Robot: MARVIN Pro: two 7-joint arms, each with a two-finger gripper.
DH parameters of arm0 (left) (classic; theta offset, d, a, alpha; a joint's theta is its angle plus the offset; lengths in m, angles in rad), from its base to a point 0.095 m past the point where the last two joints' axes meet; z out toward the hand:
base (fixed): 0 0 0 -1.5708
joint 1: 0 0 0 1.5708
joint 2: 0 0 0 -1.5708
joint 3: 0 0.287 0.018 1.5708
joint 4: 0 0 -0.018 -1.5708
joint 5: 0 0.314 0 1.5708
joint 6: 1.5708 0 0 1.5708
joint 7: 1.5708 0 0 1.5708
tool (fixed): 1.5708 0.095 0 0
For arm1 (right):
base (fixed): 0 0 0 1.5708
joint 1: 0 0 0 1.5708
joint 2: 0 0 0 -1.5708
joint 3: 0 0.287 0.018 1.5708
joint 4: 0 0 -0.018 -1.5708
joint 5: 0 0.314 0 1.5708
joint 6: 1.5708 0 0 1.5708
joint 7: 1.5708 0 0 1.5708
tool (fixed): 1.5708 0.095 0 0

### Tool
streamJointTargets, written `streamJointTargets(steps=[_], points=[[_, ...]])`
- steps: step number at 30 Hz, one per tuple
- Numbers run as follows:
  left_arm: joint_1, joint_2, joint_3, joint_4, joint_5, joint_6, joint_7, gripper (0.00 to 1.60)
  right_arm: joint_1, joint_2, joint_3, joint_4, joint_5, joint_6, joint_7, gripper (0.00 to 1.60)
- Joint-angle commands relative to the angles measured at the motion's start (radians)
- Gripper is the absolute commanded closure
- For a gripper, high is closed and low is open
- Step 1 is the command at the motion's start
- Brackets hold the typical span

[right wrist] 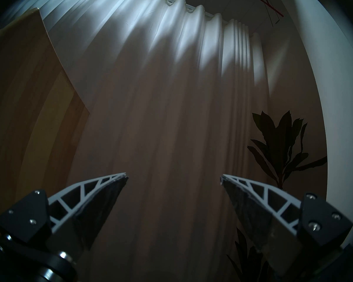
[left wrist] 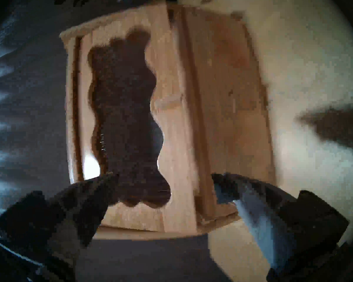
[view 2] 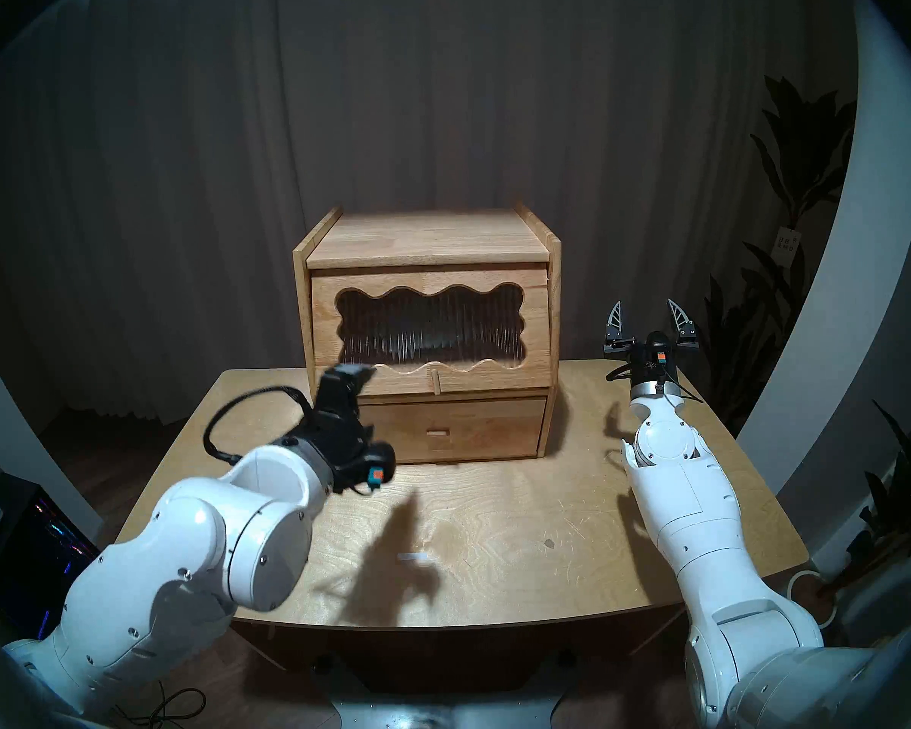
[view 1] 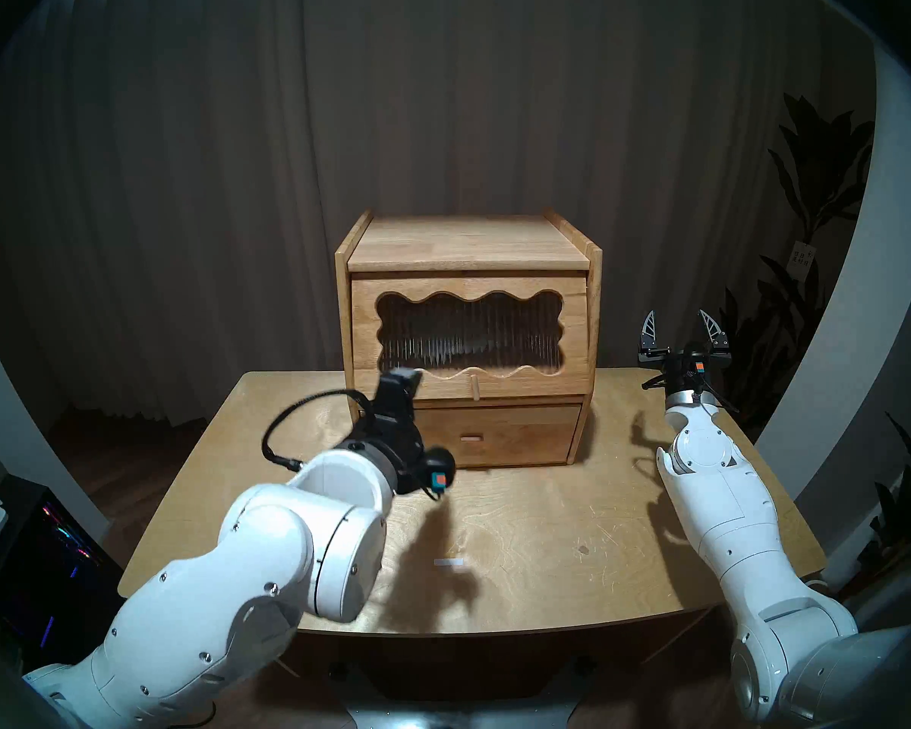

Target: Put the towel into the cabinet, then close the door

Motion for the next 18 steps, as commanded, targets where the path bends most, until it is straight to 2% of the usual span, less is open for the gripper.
streamJointTargets(steps=[1, 5, 8, 18], points=[[0.077, 0.007, -0.019, -0.048, -0.140, -0.002, -0.062, 0.00, 0.017, 0.002, 0.002, -0.016, 0.000, -0.007, 0.000, 0.00], [0.053, -0.041, -0.074, -0.048, -0.223, 0.018, -0.067, 0.00, 0.017, 0.002, 0.002, -0.014, 0.000, -0.006, -0.001, 0.00], [0.019, -0.063, -0.149, -0.048, -0.267, 0.042, -0.065, 0.00, 0.016, 0.002, 0.002, -0.013, 0.000, -0.005, -0.001, 0.00], [-0.087, -0.118, -0.324, -0.048, -0.337, 0.156, -0.014, 0.00, 0.014, 0.002, 0.000, -0.004, 0.000, -0.003, -0.001, 0.00]])
